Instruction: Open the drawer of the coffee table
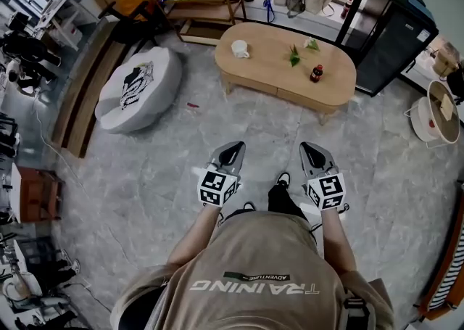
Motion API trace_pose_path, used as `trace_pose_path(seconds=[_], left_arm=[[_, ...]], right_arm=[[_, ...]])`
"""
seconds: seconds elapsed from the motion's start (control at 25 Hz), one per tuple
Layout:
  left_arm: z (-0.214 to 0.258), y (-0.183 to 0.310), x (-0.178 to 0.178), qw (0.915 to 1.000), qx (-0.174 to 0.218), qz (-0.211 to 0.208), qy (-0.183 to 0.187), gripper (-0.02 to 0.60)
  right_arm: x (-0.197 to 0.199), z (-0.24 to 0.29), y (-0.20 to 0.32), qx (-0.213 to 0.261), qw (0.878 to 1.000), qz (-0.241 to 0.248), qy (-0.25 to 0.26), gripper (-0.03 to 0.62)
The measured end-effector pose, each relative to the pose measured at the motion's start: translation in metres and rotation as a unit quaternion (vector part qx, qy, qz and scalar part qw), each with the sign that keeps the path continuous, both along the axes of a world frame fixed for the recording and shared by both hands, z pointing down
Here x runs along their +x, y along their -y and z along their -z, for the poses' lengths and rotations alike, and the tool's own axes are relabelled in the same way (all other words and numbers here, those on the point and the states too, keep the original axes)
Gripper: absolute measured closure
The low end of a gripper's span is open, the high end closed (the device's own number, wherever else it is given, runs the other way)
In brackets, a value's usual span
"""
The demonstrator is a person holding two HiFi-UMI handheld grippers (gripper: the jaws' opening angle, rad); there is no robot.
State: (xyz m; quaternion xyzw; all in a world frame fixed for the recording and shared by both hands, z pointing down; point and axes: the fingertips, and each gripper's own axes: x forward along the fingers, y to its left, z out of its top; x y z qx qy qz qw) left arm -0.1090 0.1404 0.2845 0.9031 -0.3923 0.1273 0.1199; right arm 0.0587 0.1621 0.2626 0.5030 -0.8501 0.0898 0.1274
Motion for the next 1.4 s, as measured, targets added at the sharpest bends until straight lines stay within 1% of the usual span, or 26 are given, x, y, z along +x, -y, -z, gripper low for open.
trace_pose_path(seconds=[0.32,0.56,0.64,0.76,0.92,1.0,1.08,1.16,1.4], left_arm=[[-0.003,0.062,0.037,0.9993,-0.001,0.017,0.034,0.575],[-0.006,0.087,0.065,0.9986,-0.008,0.046,0.027,0.575],[-0.005,0.092,0.074,0.9984,-0.006,0.047,0.031,0.575],[-0.006,0.097,0.086,0.9985,-0.006,0.038,0.037,0.575],[-0.010,0.105,0.093,0.9985,-0.017,0.023,0.046,0.575],[-0.009,0.115,0.095,0.9983,-0.016,0.022,0.052,0.575],[-0.007,0.125,0.095,0.9985,-0.008,0.020,0.050,0.575],[-0.008,0.136,0.093,0.9988,-0.003,0.018,0.046,0.575],[-0.013,0.171,0.079,0.9993,-0.009,0.008,0.036,0.575]], right_arm=[[0.062,-0.022,0.068,-0.008,1.000,0.027,-0.014,0.589],[0.089,-0.036,0.104,-0.018,0.998,0.058,-0.016,0.589],[0.093,-0.037,0.112,-0.014,0.997,0.071,-0.015,0.589],[0.095,-0.043,0.119,-0.013,0.997,0.080,-0.014,0.589],[0.103,-0.049,0.123,-0.023,0.998,0.059,-0.001,0.589],[0.106,-0.050,0.128,-0.027,0.998,0.047,0.006,0.589],[0.104,-0.053,0.131,-0.030,0.999,0.044,0.007,0.589],[0.097,-0.056,0.134,-0.031,0.998,0.046,-0.002,0.589],[0.086,-0.054,0.155,-0.034,0.999,0.031,-0.015,0.589]])
